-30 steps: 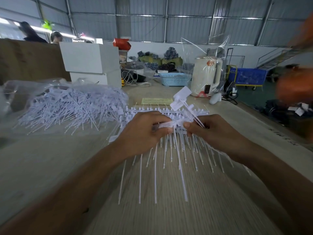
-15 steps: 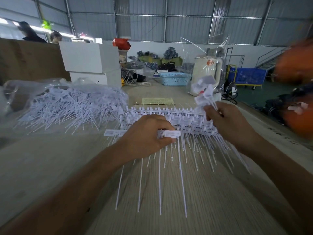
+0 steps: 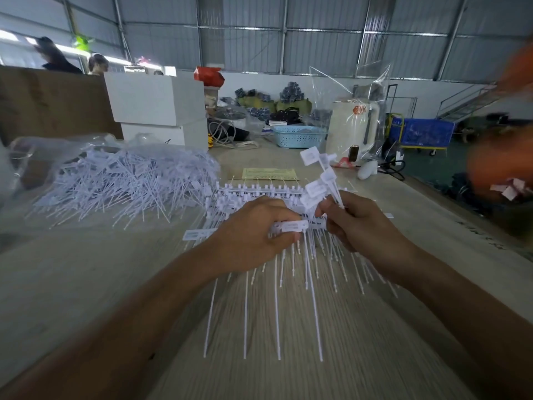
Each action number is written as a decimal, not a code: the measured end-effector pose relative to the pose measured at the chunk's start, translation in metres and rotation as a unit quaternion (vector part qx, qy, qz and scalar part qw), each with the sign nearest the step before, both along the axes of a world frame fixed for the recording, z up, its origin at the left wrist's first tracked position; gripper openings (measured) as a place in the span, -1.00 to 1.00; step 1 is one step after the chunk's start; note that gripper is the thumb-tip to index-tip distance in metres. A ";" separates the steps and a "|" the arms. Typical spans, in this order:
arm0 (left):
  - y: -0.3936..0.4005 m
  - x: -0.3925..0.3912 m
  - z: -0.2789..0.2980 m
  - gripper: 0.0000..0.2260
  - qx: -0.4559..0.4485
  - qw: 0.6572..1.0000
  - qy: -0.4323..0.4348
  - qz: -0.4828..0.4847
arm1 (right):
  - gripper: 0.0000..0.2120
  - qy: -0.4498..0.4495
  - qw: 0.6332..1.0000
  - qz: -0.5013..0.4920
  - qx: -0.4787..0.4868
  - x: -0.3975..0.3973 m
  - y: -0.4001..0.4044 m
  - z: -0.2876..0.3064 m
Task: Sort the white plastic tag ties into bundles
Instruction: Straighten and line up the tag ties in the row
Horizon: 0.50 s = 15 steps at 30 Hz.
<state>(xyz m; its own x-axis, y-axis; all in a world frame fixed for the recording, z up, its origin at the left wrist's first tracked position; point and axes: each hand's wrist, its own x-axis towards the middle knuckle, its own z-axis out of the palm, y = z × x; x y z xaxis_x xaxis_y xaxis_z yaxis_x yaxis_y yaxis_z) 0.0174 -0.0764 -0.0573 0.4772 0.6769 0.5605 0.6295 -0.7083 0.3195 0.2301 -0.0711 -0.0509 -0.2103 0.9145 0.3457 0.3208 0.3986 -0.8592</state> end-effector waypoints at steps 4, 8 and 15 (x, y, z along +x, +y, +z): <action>-0.001 0.002 0.002 -0.90 0.029 0.999 -0.038 0.001 | -0.70 0.015 0.997 0.031 -0.069 -0.011 -0.011 -0.001; -0.003 0.001 0.002 -0.82 0.039 0.994 -0.096 0.015 | -0.72 0.031 0.992 0.071 -0.103 -0.014 -0.017 0.001; -0.004 0.003 0.003 -0.72 0.050 0.994 -0.098 0.016 | -0.83 0.027 0.986 0.134 -0.092 -0.010 -0.016 -0.001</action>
